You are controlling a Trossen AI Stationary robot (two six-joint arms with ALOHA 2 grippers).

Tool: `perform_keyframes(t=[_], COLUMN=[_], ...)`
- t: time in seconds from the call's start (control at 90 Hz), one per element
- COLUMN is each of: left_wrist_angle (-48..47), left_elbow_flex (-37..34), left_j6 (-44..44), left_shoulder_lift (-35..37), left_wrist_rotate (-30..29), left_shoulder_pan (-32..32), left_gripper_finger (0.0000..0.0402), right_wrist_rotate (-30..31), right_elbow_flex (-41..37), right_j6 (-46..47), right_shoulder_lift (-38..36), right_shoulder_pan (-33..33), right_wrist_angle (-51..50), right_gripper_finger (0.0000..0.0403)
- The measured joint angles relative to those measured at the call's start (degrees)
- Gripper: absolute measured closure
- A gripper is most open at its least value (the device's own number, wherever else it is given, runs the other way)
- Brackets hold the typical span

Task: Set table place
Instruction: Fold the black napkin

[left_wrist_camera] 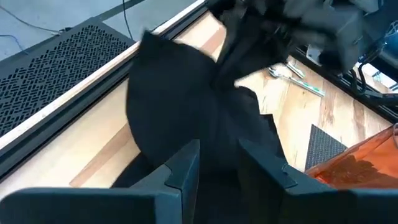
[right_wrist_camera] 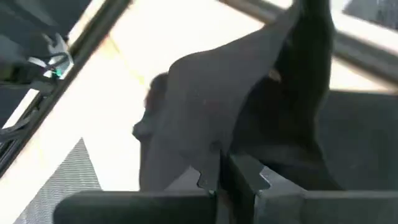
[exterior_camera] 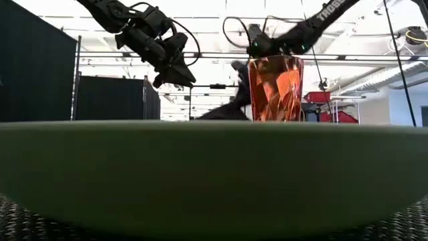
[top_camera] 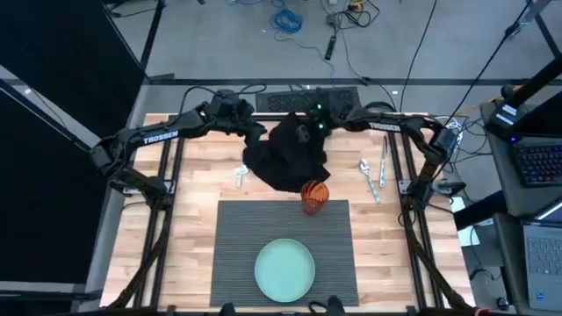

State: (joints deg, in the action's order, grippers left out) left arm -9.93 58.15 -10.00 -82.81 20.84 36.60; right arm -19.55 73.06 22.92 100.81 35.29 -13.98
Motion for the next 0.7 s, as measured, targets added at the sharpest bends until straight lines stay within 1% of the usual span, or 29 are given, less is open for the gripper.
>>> perform_keyframes(t=[0.122, 0.189, 0.3, 0.378, 0.533, 0.7], left_wrist_angle=[0.0, 0.0, 0.2, 0.4, 0.5, 0.5], left_elbow_flex=[0.0, 0.0, 0.0, 0.0, 0.0, 0.0], left_j6=[0.0, 0.0, -0.1, -0.2, -0.2, -0.2], left_shoulder_lift=[0.0, 0.0, 0.0, 0.0, 0.0, -0.2], left_wrist_rotate=[0.0, 0.0, 0.0, -0.2, -5.8, -14.7], left_shoulder_pan=[-0.7, -1.2, -2.1, -3.0, -4.8, -5.7], left_gripper_finger=[0.0314, 0.0314, 0.0314, 0.0314, 0.0314, 0.0314], right_wrist_rotate=[0.2, 0.2, 0.2, 0.3, 0.4, 0.3], right_elbow_flex=[7.1, 9.9, 12.9, 13.5, 13.5, 13.5], right_j6=[-3.6, -4.9, -5.8, -6.7, -7.8, -9.1], right_shoulder_lift=[-0.1, -0.1, -0.1, -0.1, -0.1, -0.1], right_shoulder_pan=[-0.2, -0.2, -0.1, 0.0, 0.0, -0.2], right_wrist_angle=[-5.1, -6.2, -6.9, -7.3, -9.7, -11.5], right_gripper_finger=[0.0403, 0.0403, 0.0403, 0.0403, 0.0403, 0.0403])
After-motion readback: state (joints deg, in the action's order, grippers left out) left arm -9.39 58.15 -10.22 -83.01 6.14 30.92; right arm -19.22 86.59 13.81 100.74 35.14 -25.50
